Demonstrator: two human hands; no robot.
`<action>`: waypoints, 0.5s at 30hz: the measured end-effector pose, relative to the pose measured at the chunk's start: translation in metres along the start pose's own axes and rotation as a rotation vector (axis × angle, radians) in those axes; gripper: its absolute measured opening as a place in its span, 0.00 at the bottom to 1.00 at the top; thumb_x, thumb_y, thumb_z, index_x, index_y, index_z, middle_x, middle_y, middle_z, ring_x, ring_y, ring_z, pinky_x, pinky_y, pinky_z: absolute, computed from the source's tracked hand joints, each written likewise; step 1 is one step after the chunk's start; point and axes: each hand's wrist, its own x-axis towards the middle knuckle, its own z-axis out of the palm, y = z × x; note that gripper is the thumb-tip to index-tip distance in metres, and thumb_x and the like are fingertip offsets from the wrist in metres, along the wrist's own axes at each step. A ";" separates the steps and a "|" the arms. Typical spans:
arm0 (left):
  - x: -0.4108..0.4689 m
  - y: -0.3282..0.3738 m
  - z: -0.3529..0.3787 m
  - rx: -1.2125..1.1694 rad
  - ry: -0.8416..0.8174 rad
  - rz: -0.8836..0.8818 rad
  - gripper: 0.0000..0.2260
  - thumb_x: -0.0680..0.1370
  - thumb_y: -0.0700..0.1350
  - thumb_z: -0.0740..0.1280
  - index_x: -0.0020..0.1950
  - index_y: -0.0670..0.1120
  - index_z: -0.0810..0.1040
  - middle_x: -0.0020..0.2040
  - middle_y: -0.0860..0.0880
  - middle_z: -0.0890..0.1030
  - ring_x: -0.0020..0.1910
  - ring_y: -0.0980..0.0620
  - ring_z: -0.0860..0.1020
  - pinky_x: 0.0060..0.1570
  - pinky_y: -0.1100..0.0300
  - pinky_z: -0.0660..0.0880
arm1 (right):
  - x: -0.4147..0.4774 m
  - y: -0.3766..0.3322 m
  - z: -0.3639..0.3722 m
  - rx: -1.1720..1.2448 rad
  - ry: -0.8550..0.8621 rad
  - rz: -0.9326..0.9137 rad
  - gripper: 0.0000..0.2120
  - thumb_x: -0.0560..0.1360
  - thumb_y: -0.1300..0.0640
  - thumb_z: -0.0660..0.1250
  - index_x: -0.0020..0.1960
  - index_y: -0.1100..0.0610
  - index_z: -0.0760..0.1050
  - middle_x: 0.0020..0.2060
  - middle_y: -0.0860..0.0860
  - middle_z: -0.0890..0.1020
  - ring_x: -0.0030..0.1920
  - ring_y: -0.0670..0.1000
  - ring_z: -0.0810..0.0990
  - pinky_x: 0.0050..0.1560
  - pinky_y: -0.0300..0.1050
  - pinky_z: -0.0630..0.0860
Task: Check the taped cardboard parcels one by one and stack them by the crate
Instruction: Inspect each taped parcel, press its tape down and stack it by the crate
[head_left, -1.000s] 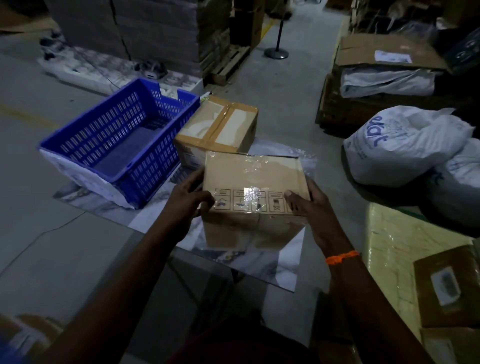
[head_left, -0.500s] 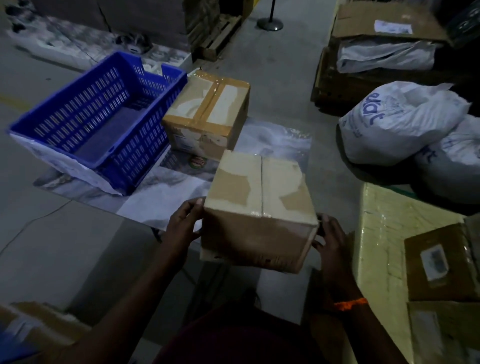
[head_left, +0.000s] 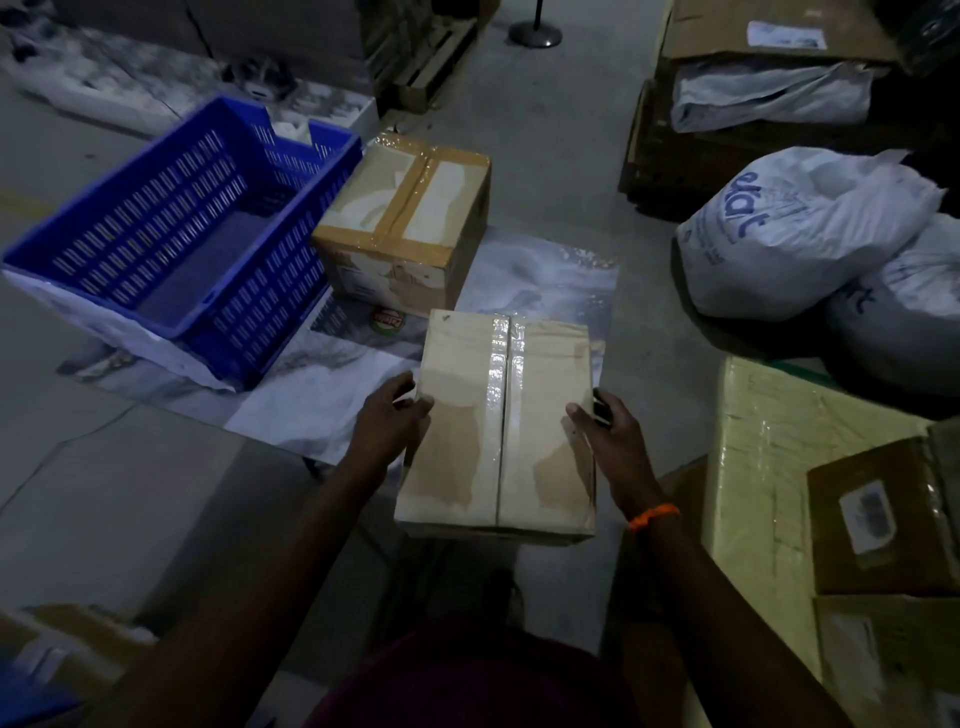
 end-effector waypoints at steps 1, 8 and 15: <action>0.009 0.006 0.001 0.007 -0.024 0.015 0.20 0.81 0.44 0.69 0.72 0.46 0.75 0.66 0.52 0.78 0.62 0.51 0.79 0.51 0.59 0.78 | 0.012 -0.006 0.001 0.017 -0.012 0.024 0.26 0.75 0.49 0.77 0.70 0.55 0.76 0.60 0.52 0.84 0.59 0.51 0.84 0.54 0.48 0.82; 0.033 0.043 0.012 -0.095 -0.092 -0.075 0.14 0.79 0.40 0.68 0.65 0.45 0.80 0.56 0.43 0.84 0.51 0.46 0.83 0.45 0.51 0.82 | 0.042 -0.069 0.003 0.030 -0.132 0.118 0.13 0.76 0.43 0.73 0.55 0.49 0.83 0.53 0.50 0.84 0.55 0.52 0.81 0.50 0.48 0.76; -0.005 0.061 -0.002 -0.336 0.020 0.072 0.14 0.82 0.53 0.67 0.66 0.51 0.79 0.58 0.50 0.83 0.52 0.54 0.82 0.52 0.49 0.80 | -0.002 -0.093 -0.012 0.143 -0.026 -0.192 0.10 0.80 0.56 0.71 0.61 0.48 0.81 0.55 0.43 0.86 0.54 0.38 0.83 0.49 0.32 0.77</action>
